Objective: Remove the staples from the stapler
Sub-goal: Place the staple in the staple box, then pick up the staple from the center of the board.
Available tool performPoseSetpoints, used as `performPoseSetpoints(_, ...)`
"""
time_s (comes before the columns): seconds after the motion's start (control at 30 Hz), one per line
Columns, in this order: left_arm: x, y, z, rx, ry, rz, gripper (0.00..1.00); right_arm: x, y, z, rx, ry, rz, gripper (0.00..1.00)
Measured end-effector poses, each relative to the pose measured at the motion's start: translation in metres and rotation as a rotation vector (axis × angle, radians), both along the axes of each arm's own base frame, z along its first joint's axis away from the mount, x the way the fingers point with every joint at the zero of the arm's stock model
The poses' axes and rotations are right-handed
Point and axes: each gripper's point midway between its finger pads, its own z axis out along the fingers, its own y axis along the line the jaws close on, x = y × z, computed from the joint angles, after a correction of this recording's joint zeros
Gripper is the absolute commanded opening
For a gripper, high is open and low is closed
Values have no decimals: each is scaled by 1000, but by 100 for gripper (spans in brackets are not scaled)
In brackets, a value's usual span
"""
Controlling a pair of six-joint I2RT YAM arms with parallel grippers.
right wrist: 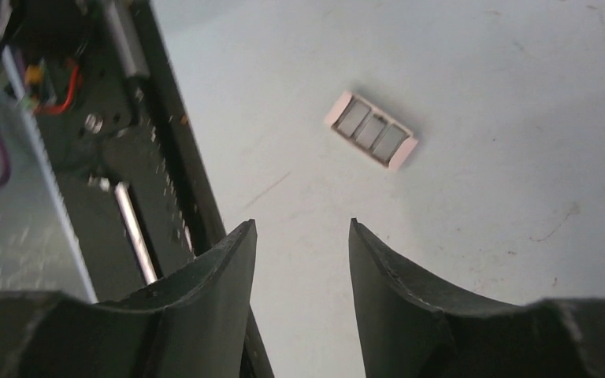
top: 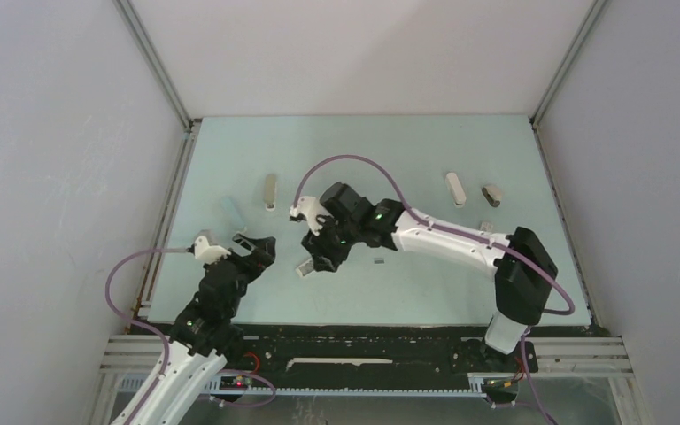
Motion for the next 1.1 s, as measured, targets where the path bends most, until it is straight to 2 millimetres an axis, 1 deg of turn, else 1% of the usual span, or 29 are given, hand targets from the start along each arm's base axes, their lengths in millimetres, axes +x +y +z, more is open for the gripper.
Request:
performPoseSetpoints(0.07, 0, -2, 4, -12, -14, -9, 100, -3, -13, 4, 17, 35, 82, 57)
performPoseSetpoints(0.13, 1, -6, 9, -30, -35, -25, 100, 0, -28, 6, 38, 63, 136, 57)
performPoseSetpoints(0.3, 4, -16, 24, -73, -91, -65, 100, 6, -69, 10, 82, 109, 180, 58)
performPoseSetpoints(0.4, 5, -20, 30, -89, -113, -81, 100, 12, -94, 15, 116, 127, 166, 58)
performPoseSetpoints(0.5, 6, -23, 32, -106, -125, -95, 100, 22, -115, 19, 154, 130, 127, 58)
performPoseSetpoints(0.6, 7, -26, 29, -115, -123, -102, 100, 32, -134, 20, 178, 138, 79, 58)
performPoseSetpoints(0.67, 8, -27, 25, -121, -118, -103, 100, 38, -147, 17, 189, 147, 41, 58)
performPoseSetpoints(0.73, 8, -28, 21, -125, -112, -109, 100, 40, -158, 12, 192, 161, 12, 58)
performPoseSetpoints(0.8, 7, -30, 17, -128, -105, -115, 100, 39, -167, 6, 195, 181, -11, 58)
performPoseSetpoints(0.9, 8, -31, 16, -134, -107, -115, 100, 36, -175, 0, 198, 205, -27, 58)
performPoseSetpoints(1.1, 9, -32, 21, -149, -120, -117, 100, 37, -177, 1, 219, 213, -30, 59)
